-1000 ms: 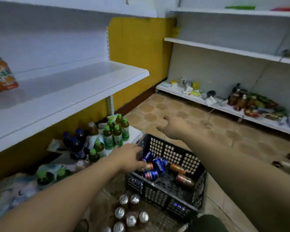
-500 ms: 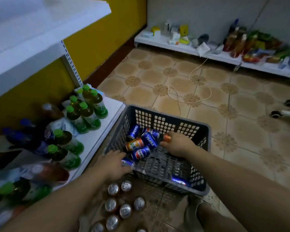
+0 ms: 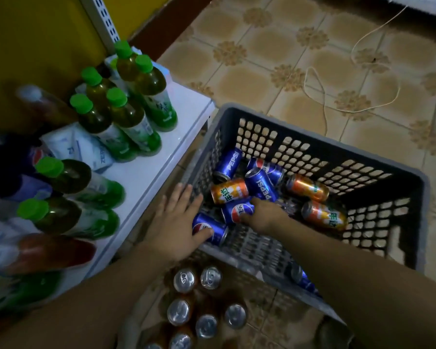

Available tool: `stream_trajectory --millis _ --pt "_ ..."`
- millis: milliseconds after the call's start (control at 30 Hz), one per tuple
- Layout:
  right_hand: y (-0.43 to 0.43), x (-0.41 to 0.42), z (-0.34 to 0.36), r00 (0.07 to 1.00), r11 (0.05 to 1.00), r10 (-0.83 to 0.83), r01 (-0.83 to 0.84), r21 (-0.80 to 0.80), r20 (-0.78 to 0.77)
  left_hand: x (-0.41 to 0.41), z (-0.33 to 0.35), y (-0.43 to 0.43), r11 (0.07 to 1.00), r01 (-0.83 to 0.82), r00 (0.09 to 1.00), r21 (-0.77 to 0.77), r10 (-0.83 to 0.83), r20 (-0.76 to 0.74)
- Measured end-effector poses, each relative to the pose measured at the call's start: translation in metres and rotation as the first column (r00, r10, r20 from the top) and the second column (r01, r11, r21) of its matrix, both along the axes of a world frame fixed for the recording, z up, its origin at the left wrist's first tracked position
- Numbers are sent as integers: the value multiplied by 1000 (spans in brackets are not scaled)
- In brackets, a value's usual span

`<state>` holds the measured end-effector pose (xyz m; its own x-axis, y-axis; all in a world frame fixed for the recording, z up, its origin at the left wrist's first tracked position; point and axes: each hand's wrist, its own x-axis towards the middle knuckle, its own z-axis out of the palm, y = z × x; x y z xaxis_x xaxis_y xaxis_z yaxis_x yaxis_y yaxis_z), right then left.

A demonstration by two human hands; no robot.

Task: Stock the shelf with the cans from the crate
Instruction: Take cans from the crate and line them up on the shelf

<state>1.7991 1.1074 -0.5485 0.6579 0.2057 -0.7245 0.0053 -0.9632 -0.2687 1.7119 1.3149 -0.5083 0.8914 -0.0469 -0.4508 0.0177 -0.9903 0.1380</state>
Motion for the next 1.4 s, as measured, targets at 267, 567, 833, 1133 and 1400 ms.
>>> stream_trajectory --millis 267,567,833,1133,1400 --pt "12 5 -88 905 922 380 -355 -153 191 -12 -32 4 993 70 939 -99 -32 342" --pt "22 4 -122 734 793 605 -519 -318 308 -9 -43 6 993 103 905 -58 -70 419" --pt "14 -4 -30 951 990 73 -106 95 300 -2 -22 2 997 33 998 68 -36 57" --pt "26 -27 187 926 861 -225 43 507 302 -11 108 -2 941 -206 973 -268 167 -161" --pt "54 -81 373 865 731 -234 -144 666 444 -63 281 1 700 -327 918 -635 396 -36"
